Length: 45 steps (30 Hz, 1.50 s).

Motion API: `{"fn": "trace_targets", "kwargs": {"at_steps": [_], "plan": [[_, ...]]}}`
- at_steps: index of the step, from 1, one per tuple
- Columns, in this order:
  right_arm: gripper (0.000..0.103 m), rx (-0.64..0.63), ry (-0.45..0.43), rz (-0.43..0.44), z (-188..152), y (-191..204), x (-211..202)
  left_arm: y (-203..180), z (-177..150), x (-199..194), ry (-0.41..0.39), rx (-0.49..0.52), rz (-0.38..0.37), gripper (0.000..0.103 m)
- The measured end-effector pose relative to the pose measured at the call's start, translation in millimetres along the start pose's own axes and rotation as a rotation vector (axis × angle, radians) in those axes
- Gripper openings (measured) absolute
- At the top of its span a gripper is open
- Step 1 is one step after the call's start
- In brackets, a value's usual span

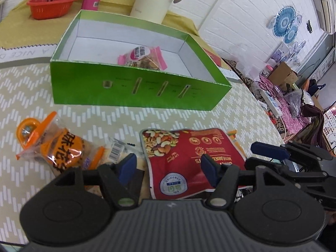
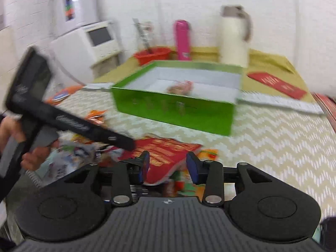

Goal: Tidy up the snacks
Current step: 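Grasp the red Daily Nuts bag with the left gripper, then carry the red nuts bag into the green box and release it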

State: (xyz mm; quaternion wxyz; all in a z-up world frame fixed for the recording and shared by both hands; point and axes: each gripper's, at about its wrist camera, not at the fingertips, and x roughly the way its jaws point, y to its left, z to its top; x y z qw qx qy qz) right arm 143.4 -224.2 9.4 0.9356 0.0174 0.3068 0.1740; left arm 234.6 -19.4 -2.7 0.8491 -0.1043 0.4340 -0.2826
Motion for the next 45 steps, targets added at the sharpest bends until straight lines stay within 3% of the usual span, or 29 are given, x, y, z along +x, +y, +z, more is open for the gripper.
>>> {"fn": "trace_targets", "kwargs": {"at_steps": [2,6,11,14,15,16,20,22,30,36,45], "plan": [[0.075,0.076,0.031,0.011,0,-11,11,-1,1,1,0.009,0.0,-0.009,0.071],[0.075,0.18,0.068,0.111,-7,-16,24,-10,-2,4,0.045,0.054,-0.033,0.067],[0.074,0.161,0.068,0.093,-9,-12,26,-10,-5,4,0.046,0.058,-0.044,0.066],[0.06,0.116,0.053,0.025,-8,-4,35,-17,-5,12,0.022,0.024,-0.032,0.064],[0.056,0.08,0.044,-0.007,-9,0,37,-20,-6,14,0.017,0.025,-0.016,0.04],[0.053,0.057,0.038,-0.027,-10,3,36,-23,-7,16,0.012,0.024,0.014,0.031],[0.034,0.032,0.008,-0.044,-8,5,24,-20,-11,12,-0.012,-0.01,0.024,0.014],[0.032,0.013,-0.009,-0.049,-5,7,16,-19,-13,7,-0.019,-0.025,0.008,0.007],[0.027,-0.056,-0.129,-0.041,14,26,-21,-26,-9,-33,-0.118,-0.044,-0.047,0.004],[0.027,-0.076,-0.224,-0.039,48,26,-30,-34,28,-64,-0.236,-0.034,-0.044,0.004],[0.027,-0.016,-0.262,-0.082,85,-3,-1,-34,89,-30,-0.239,-0.034,-0.024,0.004]]}}
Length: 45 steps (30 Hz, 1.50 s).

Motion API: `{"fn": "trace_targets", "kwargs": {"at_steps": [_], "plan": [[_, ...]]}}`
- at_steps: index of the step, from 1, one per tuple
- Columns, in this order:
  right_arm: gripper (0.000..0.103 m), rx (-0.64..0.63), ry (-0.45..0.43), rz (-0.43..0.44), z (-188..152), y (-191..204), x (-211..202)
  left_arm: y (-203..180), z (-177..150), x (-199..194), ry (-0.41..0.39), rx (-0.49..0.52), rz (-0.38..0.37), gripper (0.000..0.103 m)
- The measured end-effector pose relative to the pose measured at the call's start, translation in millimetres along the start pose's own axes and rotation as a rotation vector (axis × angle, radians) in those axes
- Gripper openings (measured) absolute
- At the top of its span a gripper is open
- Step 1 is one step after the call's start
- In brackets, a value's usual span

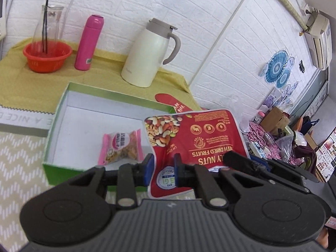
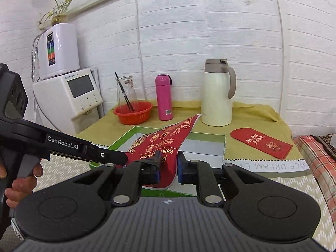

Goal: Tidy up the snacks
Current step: 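Carry the red nuts bag into the green box and release it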

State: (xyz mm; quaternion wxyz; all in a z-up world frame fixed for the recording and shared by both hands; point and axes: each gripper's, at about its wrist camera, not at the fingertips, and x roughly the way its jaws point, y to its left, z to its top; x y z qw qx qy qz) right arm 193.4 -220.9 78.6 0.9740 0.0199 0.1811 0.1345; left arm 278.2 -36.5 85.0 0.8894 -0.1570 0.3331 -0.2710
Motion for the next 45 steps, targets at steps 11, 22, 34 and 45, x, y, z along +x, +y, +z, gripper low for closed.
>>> {"fn": "trace_targets", "kwargs": {"at_steps": [11,22,34,45], "plan": [[0.028,0.005,0.067,-0.087,-6,-35,43,16,9,93,0.123,-0.054,-0.015,0.004],[0.028,0.059,0.153,-0.008,-21,-42,101,59,23,109,0.132,-0.097,0.09,0.004],[0.103,-0.041,0.15,0.007,-30,-33,112,67,24,85,0.005,-0.108,0.069,0.06],[0.103,-0.074,0.125,0.002,-31,-21,78,22,15,27,-0.129,0.062,0.211,0.092]]}}
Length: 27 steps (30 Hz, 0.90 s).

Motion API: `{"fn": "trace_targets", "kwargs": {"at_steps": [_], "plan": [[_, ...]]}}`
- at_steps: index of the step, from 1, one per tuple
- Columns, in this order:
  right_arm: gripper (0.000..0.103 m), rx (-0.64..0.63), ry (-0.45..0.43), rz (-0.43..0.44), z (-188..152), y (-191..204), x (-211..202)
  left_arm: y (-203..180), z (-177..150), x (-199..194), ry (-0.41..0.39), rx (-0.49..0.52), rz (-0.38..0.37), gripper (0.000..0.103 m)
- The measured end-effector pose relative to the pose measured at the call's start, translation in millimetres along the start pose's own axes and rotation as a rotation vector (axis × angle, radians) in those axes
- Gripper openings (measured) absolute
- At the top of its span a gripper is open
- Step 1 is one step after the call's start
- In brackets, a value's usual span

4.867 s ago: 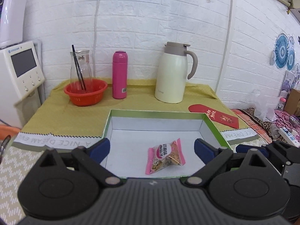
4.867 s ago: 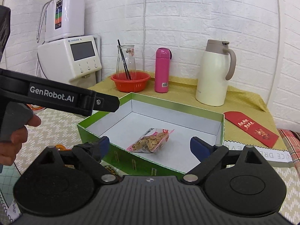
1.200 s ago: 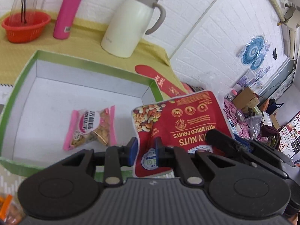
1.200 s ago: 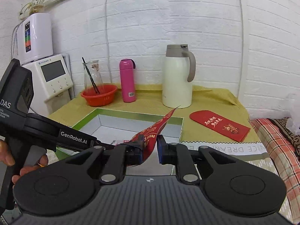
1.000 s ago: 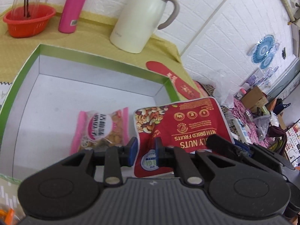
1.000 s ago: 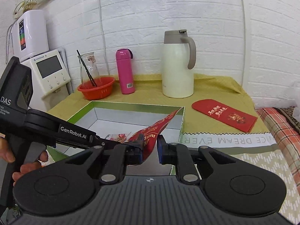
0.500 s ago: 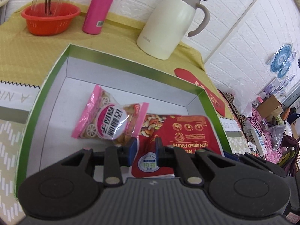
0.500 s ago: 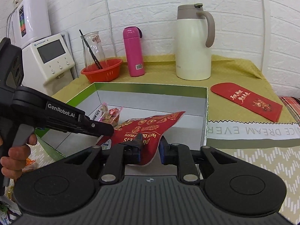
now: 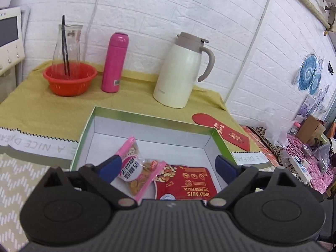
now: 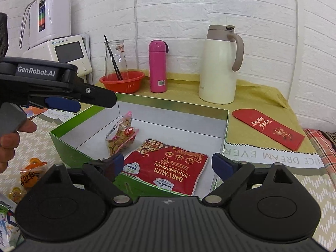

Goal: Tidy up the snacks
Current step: 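Carry the red nuts bag into the green box and release it, then grasp the dark brown transparent meat bag with the left gripper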

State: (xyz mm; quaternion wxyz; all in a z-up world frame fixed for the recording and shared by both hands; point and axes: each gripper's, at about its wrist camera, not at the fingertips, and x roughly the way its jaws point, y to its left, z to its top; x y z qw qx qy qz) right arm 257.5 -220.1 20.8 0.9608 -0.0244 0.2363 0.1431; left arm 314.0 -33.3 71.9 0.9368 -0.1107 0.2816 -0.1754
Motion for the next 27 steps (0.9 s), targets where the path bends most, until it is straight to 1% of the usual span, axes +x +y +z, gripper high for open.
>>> {"fn": "trace_targets", "kwargs": {"at_steps": [3,5,9,13,14,18,20,23,27], "plan": [[0.103,-0.02,-0.011,0.001,1,8,-18,-7,-3,-20,-0.02,0.022,0.0,0.092],[0.103,-0.035,-0.029,0.001,3,13,-33,-12,-7,-35,-0.029,0.033,0.012,0.092],[0.103,-0.041,-0.064,0.008,5,20,-68,-21,-15,-65,-0.018,0.048,0.041,0.092],[0.103,-0.056,-0.09,0.007,2,31,-107,-31,-31,-102,-0.025,0.08,0.026,0.092],[0.103,-0.063,-0.094,0.009,-1,34,-117,-33,-36,-113,-0.03,0.087,0.011,0.092],[0.103,-0.083,-0.108,0.006,-22,44,-152,-36,-59,-144,-0.029,0.093,-0.059,0.092],[0.103,-0.074,-0.103,0.011,-37,47,-164,-38,-75,-155,-0.009,0.097,-0.093,0.092],[0.103,-0.02,-0.091,0.014,-61,48,-175,-40,-101,-160,0.03,0.11,-0.119,0.092],[0.103,0.063,-0.025,-0.008,-96,51,-176,-39,-135,-158,0.079,0.108,-0.169,0.092]]}}
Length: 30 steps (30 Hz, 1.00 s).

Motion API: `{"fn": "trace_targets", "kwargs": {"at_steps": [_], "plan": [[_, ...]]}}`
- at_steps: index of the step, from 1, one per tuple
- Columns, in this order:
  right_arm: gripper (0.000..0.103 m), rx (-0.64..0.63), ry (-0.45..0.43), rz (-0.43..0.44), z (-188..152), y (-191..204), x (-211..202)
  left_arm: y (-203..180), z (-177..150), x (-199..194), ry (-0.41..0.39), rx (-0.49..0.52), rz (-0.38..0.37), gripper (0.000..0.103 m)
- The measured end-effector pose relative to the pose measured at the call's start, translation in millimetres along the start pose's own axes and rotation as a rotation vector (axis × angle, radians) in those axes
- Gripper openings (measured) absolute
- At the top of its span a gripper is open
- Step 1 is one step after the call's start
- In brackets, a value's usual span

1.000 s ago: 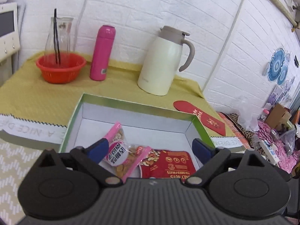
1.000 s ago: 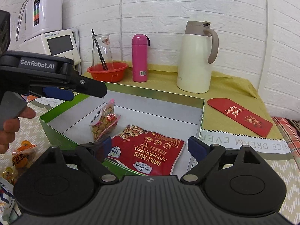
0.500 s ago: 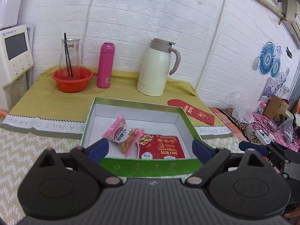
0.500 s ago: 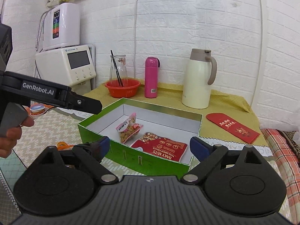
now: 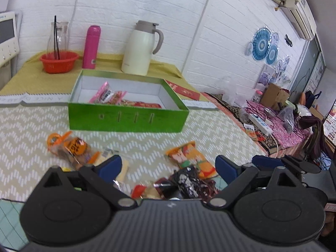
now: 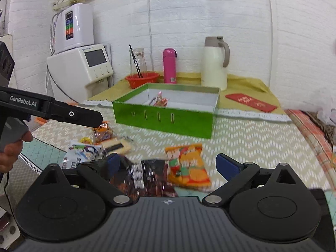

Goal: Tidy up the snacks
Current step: 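Grasp the dark brown transparent meat bag with the left gripper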

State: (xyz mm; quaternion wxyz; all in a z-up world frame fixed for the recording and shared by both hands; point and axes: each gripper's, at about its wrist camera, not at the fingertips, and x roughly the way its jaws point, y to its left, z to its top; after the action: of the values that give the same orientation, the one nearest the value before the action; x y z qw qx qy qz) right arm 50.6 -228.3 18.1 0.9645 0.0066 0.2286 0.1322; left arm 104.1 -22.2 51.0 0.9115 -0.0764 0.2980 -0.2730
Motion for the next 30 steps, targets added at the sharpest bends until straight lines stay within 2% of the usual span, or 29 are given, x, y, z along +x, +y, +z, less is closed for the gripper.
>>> {"fn": "trace_targets", "kwargs": {"at_steps": [3,6,10,14,17,18,19,20,22,28,30], "plan": [[0.103,0.069,0.038,-0.007,-24,4,1,2,-12,12,0.054,-0.016,-0.034,0.092],[0.103,0.07,0.077,-0.027,-46,17,3,0,-12,29,0.103,0.017,-0.015,0.092],[0.103,0.047,0.117,-0.039,-59,28,10,1,-4,50,0.133,0.048,-0.061,0.092],[0.103,0.023,0.181,-0.034,-68,30,16,-1,1,80,0.194,0.073,-0.063,0.091],[0.103,0.007,0.18,-0.064,-70,24,15,-4,1,97,0.239,0.096,-0.092,0.091],[0.103,0.02,0.179,-0.096,-70,19,15,-4,0,101,0.258,0.099,-0.102,0.081],[0.103,0.033,0.177,-0.128,-70,13,15,-4,-2,104,0.278,0.093,-0.113,0.049],[0.103,0.047,0.175,-0.157,-69,6,14,-3,-4,105,0.294,0.083,-0.127,0.041],[0.103,0.092,0.171,-0.195,-69,-9,12,0,-10,102,0.298,0.045,-0.145,0.042],[0.103,0.182,0.14,-0.001,-67,-25,5,7,-16,89,0.284,-0.003,-0.161,0.04],[0.103,0.202,0.141,0.023,-64,-25,9,6,-15,89,0.284,0.008,-0.157,0.04]]}}
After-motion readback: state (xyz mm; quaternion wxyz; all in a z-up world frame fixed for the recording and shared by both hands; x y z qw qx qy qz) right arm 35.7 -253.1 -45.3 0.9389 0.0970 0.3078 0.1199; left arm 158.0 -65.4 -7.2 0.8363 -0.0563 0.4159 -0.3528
